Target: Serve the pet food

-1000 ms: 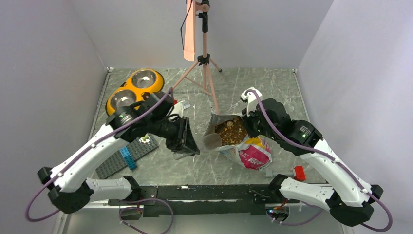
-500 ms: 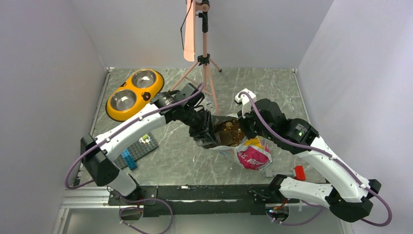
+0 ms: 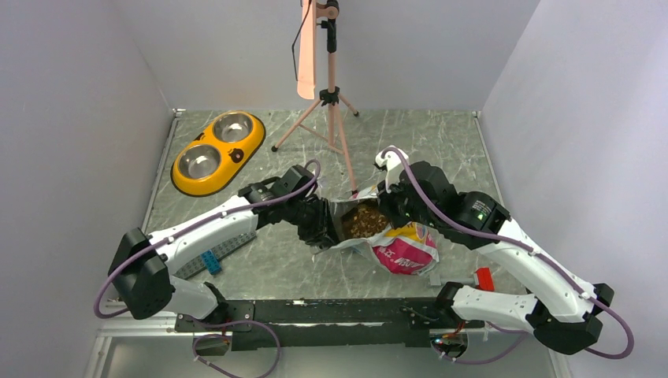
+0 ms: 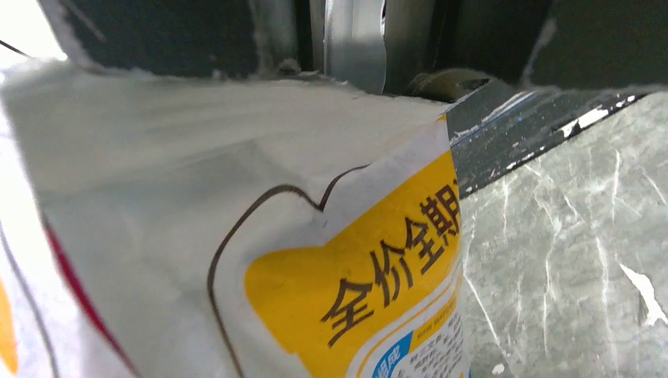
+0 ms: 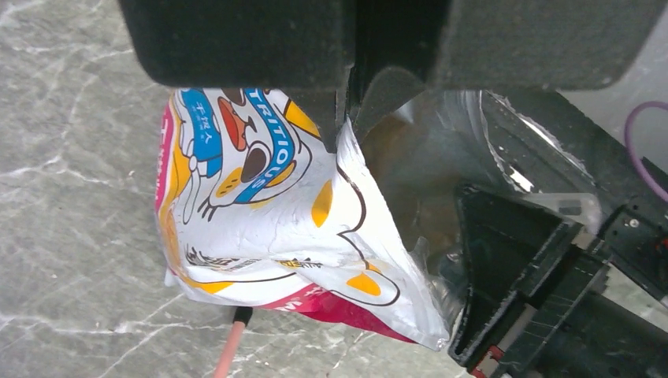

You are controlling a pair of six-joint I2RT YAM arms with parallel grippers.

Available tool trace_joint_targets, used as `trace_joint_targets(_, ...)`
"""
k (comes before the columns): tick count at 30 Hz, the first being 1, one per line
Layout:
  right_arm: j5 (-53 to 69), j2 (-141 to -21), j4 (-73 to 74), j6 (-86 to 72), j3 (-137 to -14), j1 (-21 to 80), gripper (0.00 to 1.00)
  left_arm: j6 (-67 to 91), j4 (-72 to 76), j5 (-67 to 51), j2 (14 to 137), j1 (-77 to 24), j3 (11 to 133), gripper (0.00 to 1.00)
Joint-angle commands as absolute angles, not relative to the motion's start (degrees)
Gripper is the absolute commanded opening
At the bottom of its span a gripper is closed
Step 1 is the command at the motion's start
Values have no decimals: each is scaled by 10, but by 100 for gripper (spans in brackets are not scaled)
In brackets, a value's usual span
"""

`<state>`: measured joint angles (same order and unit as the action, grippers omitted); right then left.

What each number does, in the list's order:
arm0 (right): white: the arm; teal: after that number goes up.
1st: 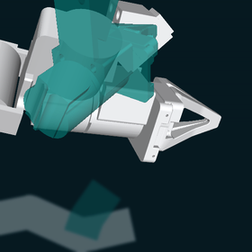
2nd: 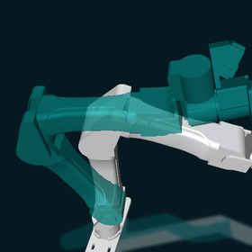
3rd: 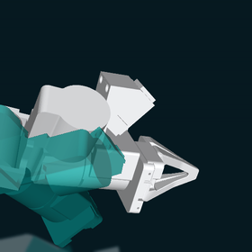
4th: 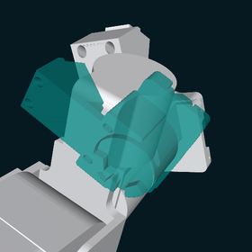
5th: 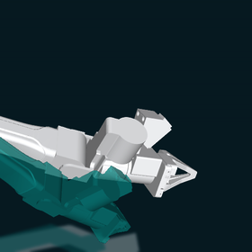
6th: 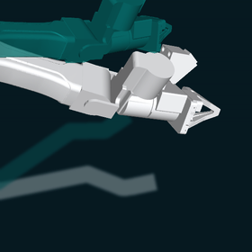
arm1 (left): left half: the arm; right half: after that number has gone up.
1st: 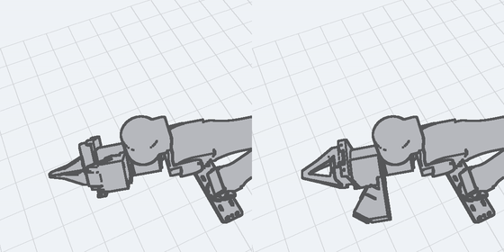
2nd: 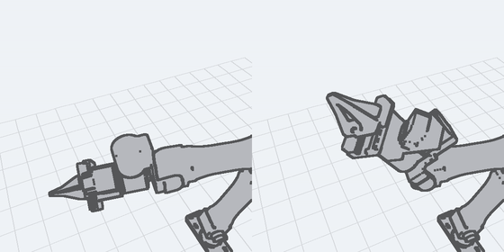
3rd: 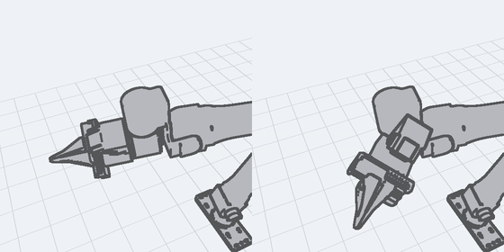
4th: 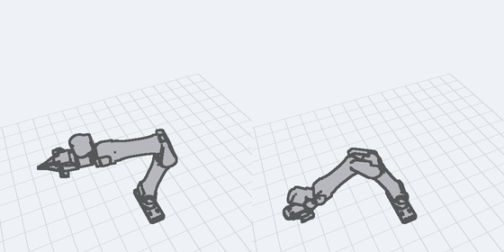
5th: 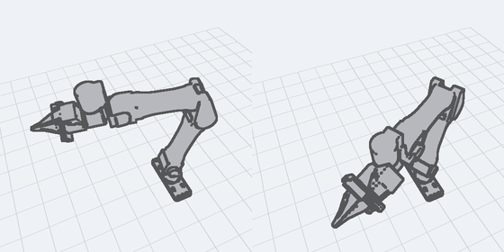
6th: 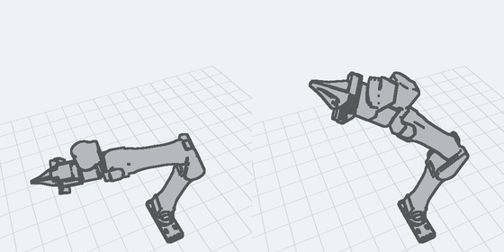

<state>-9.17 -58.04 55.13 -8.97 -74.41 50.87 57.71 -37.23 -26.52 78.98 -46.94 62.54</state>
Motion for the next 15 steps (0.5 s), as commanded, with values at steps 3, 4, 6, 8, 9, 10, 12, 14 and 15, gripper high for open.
trace_joint_targets(3,-65,-522,459,-134,-731,513,0,545,-318,-199,796,-468,617,0)
trace_joint_targets(4,-67,-521,465,-131,-730,514,0,539,-326,-192,794,-469,623,0)
trace_joint_targets(6,-74,-521,478,-120,-729,514,0,524,-349,-181,791,-474,639,0)
trace_joint_targets(8,-82,-525,492,-106,-727,514,0,517,-390,-184,797,-479,662,0)
trace_joint_targets(9,-84,-527,497,-97,-727,515,0,516,-412,-201,805,-479,673,0)
trace_joint_targets(10,-85,-531,502,-89,-727,514,0,514,-434,-220,814,-479,684,0)
trace_joint_targets(12,-85,-539,507,-72,-727,514,0,512,-457,-263,834,-481,699,0)
trace_joint_targets(14,-83,-542,503,-62,-724,514,0,517,-451,-289,854,-481,708,0)
trace_joint_targets(15,-78,-543,498,-60,-722,514,0,526,-441,-285,866,-480,711,0)
